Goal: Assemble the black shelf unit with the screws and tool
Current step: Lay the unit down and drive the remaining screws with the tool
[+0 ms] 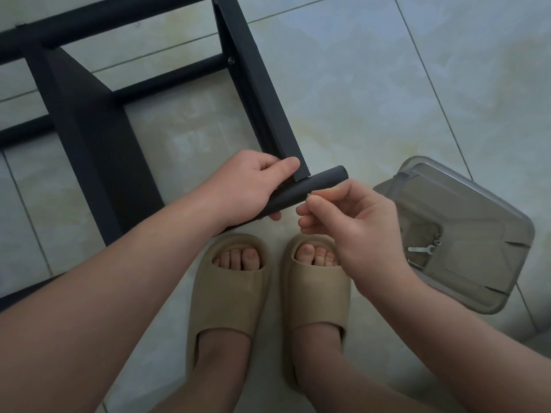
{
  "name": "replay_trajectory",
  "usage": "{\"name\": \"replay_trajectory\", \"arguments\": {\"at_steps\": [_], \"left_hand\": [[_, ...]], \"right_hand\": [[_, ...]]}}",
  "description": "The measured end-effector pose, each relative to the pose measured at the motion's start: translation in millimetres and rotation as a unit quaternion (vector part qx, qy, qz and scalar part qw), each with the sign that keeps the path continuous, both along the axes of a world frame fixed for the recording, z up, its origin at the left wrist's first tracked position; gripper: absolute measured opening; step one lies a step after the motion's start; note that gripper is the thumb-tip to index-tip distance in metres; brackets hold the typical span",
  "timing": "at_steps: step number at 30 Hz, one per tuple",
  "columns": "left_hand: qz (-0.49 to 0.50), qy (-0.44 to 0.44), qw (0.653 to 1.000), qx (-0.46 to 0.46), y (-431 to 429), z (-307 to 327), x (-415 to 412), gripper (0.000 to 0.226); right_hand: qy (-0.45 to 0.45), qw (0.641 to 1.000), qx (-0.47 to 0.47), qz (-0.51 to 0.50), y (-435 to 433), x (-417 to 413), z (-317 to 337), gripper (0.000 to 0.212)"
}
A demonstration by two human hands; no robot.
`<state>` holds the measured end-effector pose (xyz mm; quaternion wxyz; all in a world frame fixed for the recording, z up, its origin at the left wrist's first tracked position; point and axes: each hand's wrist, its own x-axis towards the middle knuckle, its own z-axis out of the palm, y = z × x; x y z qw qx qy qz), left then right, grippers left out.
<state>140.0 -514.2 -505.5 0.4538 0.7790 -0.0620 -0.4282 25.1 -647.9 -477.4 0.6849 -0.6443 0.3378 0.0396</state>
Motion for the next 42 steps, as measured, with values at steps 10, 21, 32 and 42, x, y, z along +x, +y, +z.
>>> {"name": "replay_trajectory", "arguments": {"at_steps": [10, 21, 32, 42], "left_hand": [[0.001, -0.005, 1.0, 0.001, 0, 1, 0, 0.051], [0.006, 0.005, 1.0, -0.019, 0, -2, 0, 0.049], [0.011, 0.012, 0.999, -0.028, 0, -5, 0, 0.047], [0.012, 0.014, 1.0, -0.023, 0, -2, 0, 0.047]], "right_hand": [[-0.04, 0.996, -0.051, 0.062, -12, -1, -11, 0.017], [-0.038, 0.998, -0.027, 0.045, -11, -4, -7, 0.016], [-0.031, 0.99, -0.118, 0.07, -6, -8, -7, 0.02], [0.007, 0.999, -0.026, 0.036, -8, 6, -3, 0.012]]}}
